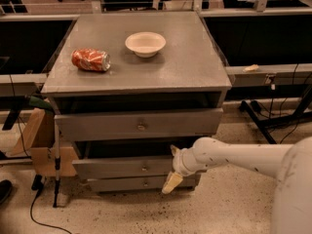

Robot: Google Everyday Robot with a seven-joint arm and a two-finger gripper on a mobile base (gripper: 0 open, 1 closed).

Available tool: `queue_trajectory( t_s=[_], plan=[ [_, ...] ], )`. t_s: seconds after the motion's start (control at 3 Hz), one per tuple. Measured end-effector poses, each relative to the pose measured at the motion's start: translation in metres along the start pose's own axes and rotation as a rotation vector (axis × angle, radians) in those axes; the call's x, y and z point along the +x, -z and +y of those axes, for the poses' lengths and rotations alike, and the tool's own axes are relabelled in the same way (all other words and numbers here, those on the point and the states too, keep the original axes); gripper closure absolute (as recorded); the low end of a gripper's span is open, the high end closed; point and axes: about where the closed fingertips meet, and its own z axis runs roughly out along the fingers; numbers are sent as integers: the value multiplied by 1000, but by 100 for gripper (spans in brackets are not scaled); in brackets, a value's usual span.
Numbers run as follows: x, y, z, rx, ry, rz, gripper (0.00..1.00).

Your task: Open middle drawer

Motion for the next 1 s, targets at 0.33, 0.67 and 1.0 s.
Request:
queue_trajectory(
  t_s=[0.33, 0.67, 1.0],
  plan=[
    [15, 31, 4, 64, -30, 21, 0],
    [40, 71, 8, 108, -78, 31, 0],
    [48, 77, 8, 117, -92, 34, 0]
  ],
)
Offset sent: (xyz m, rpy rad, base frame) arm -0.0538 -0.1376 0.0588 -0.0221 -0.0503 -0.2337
